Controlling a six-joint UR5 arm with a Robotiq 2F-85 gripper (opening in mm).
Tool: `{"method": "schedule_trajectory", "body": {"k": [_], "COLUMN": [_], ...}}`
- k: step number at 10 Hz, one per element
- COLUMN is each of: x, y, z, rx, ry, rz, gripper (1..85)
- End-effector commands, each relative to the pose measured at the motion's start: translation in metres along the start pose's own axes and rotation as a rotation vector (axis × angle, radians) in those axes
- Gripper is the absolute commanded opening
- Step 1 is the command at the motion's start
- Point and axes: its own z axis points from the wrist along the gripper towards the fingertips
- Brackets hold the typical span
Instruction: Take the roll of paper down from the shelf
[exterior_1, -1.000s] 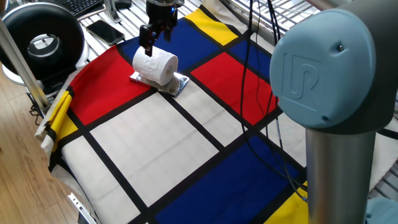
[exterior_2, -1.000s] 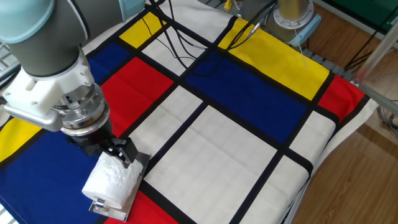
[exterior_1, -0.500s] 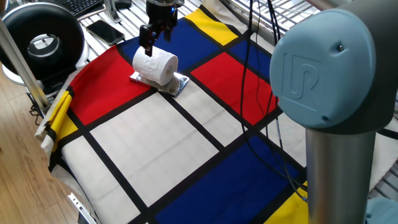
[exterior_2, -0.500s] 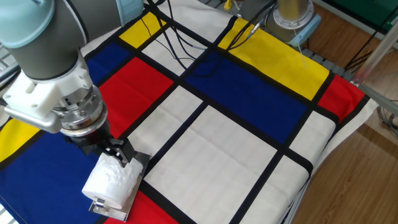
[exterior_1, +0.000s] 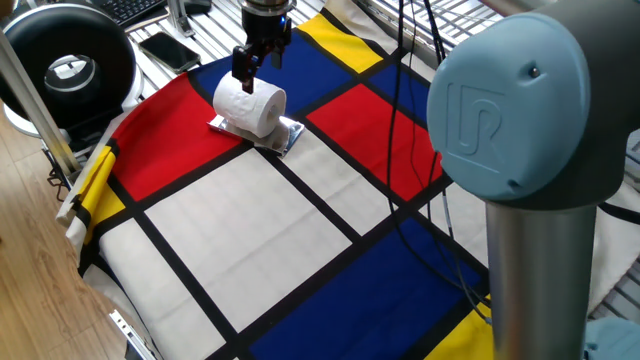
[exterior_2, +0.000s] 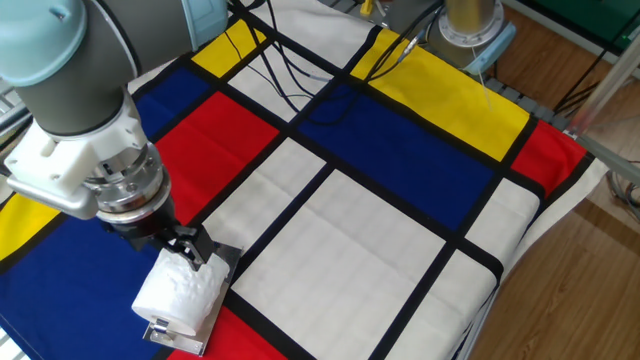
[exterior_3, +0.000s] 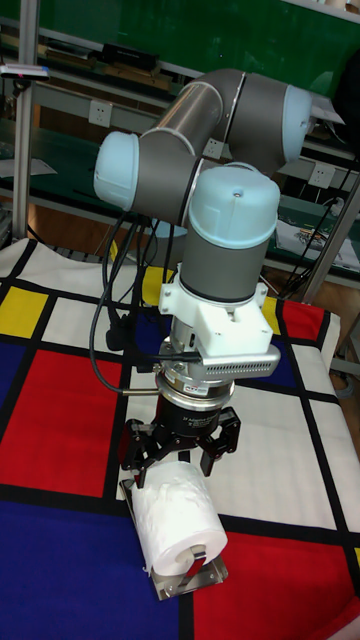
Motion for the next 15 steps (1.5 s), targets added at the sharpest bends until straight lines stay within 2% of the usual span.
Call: {"method": "schedule_trajectory", "body": {"k": [1,2,3,5,8,10,11,12,13,15], "x": [-0.004,-0.009,-0.01,-0.013,-0.032,-0.033,-0.031,-0.03,-0.033,-0.036], "y": [0.001,0.006,0.006,0.008,0.011,0.01,0.006,0.008,0.01,0.008], "z": [0.0,0.0,0.0,0.001,0.011,0.007,0.003,0.003,0.003,0.003], "rx": [-0.01,-0.027,-0.029,-0.027,-0.019,-0.015,0.002,-0.005,-0.013,-0.005], "ry": [-0.015,-0.035,-0.038,-0.04,-0.04,-0.031,-0.016,-0.013,-0.024,-0.034], "rz": [-0.028,-0.031,-0.029,-0.02,-0.018,-0.018,-0.007,-0.007,-0.012,-0.022], "gripper": [85.0,85.0,85.0,85.0,85.0,85.0,85.0,85.0,85.0,85.0]}}
